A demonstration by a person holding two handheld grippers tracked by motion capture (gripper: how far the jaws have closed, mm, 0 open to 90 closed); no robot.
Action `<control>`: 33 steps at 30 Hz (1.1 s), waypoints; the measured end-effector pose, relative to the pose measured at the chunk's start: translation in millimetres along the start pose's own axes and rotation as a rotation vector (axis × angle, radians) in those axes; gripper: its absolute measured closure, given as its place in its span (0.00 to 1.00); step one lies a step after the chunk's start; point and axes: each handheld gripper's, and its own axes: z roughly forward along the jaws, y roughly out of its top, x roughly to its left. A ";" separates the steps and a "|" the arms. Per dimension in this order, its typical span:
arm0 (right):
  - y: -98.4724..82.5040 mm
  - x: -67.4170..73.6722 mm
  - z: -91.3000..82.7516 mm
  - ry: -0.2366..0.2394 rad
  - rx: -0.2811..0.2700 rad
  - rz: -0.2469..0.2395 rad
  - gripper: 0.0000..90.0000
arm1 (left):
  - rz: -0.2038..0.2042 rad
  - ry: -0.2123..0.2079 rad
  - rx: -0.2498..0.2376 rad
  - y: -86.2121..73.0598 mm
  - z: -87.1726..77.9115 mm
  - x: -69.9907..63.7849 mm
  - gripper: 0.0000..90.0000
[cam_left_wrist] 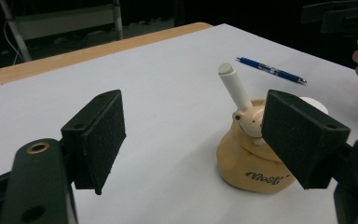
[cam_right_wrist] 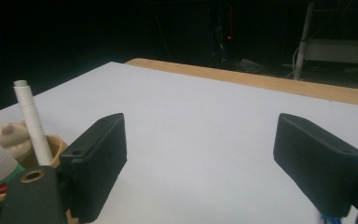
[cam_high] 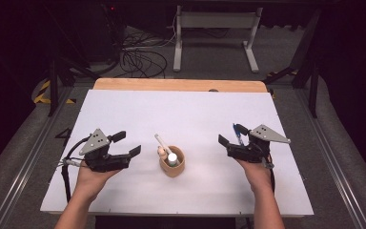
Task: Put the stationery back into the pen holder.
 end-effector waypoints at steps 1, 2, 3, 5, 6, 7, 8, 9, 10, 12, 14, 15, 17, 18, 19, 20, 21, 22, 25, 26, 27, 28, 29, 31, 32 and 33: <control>-0.3 -1.4 -0.2 -0.004 -0.001 0.005 0.19 | 0.003 -0.001 0.002 -0.1 0.4 0.1 0.24; -0.6 -2.9 -0.4 -0.008 0.000 0.004 0.18 | 0.007 -0.002 0.002 -0.1 0.7 0.2 0.24; -0.9 -3.5 -0.9 -0.013 0.006 0.007 0.18 | 0.001 -0.003 0.005 -0.4 1.1 -0.5 0.24; -1.7 -5.9 -1.4 -0.028 0.014 0.003 0.17 | 0.011 0.002 0.008 -0.2 1.2 -0.1 0.24; -2.2 -7.0 -1.7 -0.038 0.020 0.001 0.17 | 0.000 0.005 0.007 -0.4 1.0 -0.9 0.24; -2.7 -8.1 -1.9 -0.050 0.027 -0.007 0.17 | 0.010 0.012 0.001 -0.3 0.7 0.0 0.24; -3.3 -9.3 -1.9 -0.065 0.036 -0.017 0.17 | 0.003 0.013 0.001 -0.3 0.1 0.0 0.24; -4.1 -10.3 -1.7 -0.079 0.048 -0.026 0.17 | 0.002 0.018 -0.002 -0.1 -0.3 0.6 0.24; -5.0 -11.6 -1.3 -0.093 0.058 -0.034 0.16 | -0.003 0.019 -0.004 -0.2 -0.9 0.8 0.25; -6.7 -14.7 -0.9 -0.112 0.079 -0.041 0.17 | -0.005 0.023 -0.006 -0.2 -1.5 1.7 0.25; -8.4 -17.4 -0.1 -0.146 0.111 -0.047 0.17 | -0.007 0.027 -0.005 -0.2 -1.8 2.1 0.25; -9.4 -18.9 0.5 -0.166 0.133 -0.055 0.18 | -0.008 0.027 -0.004 -0.3 -1.7 2.1 0.25; -11.9 -21.9 1.8 -0.198 0.173 -0.062 0.19 | -0.007 0.027 -0.003 -0.3 -1.5 1.8 0.25; -13.2 -23.8 2.5 -0.213 0.190 -0.063 0.20 | -0.008 0.027 -0.004 -0.4 -1.4 1.6 0.25; -14.4 -25.5 3.0 -0.226 0.205 -0.058 0.20 | -0.006 0.029 -0.004 -0.4 -1.2 1.7 0.25; -15.8 -27.5 3.5 -0.237 0.220 -0.050 0.21 | -0.006 0.029 -0.005 -0.4 -1.1 1.8 0.25; -16.6 -28.6 3.8 -0.246 0.228 -0.047 0.23 | -0.007 0.028 -0.004 -0.5 -0.9 1.8 0.25; -17.6 -29.9 3.7 -0.260 0.238 -0.049 0.24 | -0.007 0.029 -0.003 -0.6 -0.9 1.9 0.25; -19.7 -33.7 3.4 -0.283 0.247 -0.039 0.29 | -0.009 0.029 -0.001 -0.7 -0.6 1.6 0.25; -20.6 -35.0 3.4 -0.290 0.253 -0.041 0.30 | -0.006 0.031 0.000 -0.6 -0.6 1.6 0.25; -22.0 -36.6 4.0 -0.300 0.264 -0.037 0.32 | -0.005 0.031 0.000 -0.6 -0.6 1.4 0.25; -23.0 -37.9 4.3 -0.304 0.274 -0.038 0.34 | -0.005 0.030 -0.001 -0.5 -0.6 1.3 0.25; -24.4 -39.3 4.9 -0.309 0.286 -0.032 0.37 | -0.004 0.031 -0.001 -0.5 -0.7 1.3 0.25; -26.9 -41.7 6.3 -0.322 0.307 -0.027 0.41 | -0.004 0.032 -0.002 -0.5 -0.8 1.5 0.25; -28.1 -42.8 7.1 -0.329 0.317 -0.028 0.44 | -0.006 0.032 -0.001 -0.6 -0.8 1.4 0.25; -29.3 -43.6 8.0 -0.335 0.328 -0.029 0.47 | -0.005 0.035 -0.003 -0.7 -0.8 1.7 0.25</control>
